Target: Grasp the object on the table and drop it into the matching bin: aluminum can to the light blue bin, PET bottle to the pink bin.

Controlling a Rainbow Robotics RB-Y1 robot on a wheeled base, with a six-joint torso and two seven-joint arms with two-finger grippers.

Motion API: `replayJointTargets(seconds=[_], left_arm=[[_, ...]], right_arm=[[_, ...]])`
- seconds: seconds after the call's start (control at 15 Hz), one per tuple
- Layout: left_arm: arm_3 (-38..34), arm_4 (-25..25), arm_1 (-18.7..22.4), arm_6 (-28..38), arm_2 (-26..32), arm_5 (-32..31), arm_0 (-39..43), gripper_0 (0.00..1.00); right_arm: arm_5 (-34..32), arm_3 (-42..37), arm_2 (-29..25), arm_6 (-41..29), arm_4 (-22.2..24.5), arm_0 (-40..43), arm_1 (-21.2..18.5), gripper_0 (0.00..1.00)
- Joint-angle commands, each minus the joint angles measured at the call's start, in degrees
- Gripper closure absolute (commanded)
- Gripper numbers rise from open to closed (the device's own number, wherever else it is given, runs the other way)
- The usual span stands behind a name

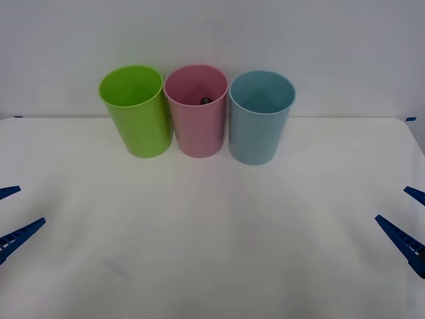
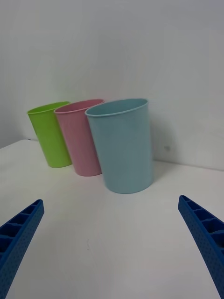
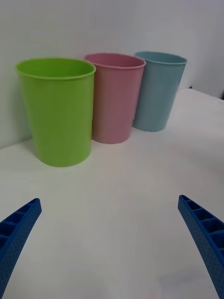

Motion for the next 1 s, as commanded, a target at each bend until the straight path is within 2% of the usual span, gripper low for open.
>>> replayJointTargets(seconds=[0.07, 0.53, 1.0], left_arm=[[3.8, 1.81, 2.14, -0.7, -0.28, -3.04, 0.8, 0.0], [3.89, 3.92, 2.41, -1.85, -0.89, -3.84, 5.63, 0.0], [3.89, 5.23, 2.41, -1.67, -1.69, -3.84, 6.42, 0.0]], right_arm=[[0.0, 0.0, 0.0, 0.0, 0.0, 0.0, 0.0, 0.0], [0.0, 0.0, 0.0, 0.0, 0.0, 0.0, 0.0, 0.0], [0.0, 0.0, 0.0, 0.0, 0.0, 0.0, 0.0, 0.0]])
